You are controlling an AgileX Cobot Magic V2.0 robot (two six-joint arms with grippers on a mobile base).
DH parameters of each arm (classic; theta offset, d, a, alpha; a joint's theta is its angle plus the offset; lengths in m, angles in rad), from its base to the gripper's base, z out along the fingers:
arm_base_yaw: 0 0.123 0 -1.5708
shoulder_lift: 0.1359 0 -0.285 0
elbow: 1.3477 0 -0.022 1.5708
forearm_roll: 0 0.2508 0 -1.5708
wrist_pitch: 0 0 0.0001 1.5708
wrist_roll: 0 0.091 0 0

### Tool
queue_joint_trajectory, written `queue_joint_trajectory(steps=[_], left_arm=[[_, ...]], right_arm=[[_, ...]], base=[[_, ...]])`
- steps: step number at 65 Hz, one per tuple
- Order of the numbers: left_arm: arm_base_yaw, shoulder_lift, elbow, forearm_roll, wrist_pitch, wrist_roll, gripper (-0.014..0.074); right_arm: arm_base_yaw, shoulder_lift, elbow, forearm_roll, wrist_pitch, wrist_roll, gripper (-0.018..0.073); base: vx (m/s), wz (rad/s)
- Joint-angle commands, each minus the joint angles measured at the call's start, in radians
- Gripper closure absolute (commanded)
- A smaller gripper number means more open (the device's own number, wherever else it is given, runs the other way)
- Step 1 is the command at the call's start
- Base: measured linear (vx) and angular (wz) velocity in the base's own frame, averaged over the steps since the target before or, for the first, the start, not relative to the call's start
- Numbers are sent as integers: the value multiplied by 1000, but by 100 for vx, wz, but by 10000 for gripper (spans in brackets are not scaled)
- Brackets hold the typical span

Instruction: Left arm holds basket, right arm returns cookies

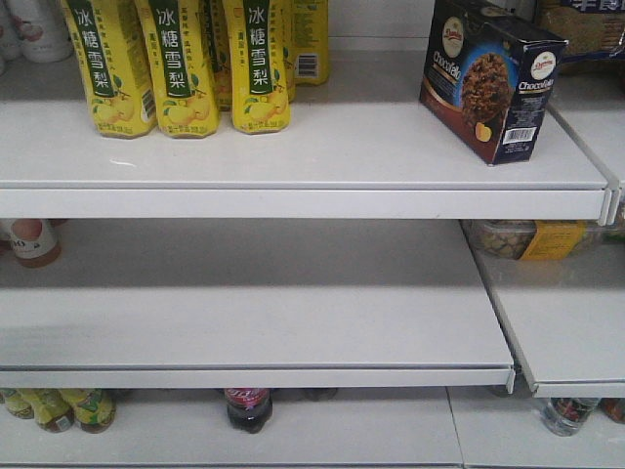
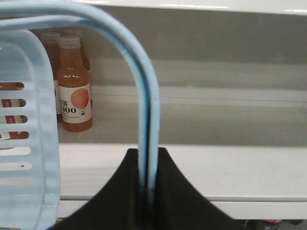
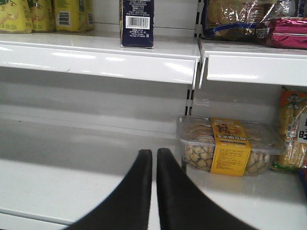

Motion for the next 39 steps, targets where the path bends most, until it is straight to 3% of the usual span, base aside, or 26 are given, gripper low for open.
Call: queue_joint_trajectory(steps=[1, 39], left_arm=[[2, -19, -30, 20, -98, 14, 599], [2, -18, -31, 20, -97, 14, 599]], right_arm=[[-1, 6, -25, -9, -71, -7, 565], [-1, 6, -25, -9, -71, -7, 565]], base=[[0, 0], [0, 0]])
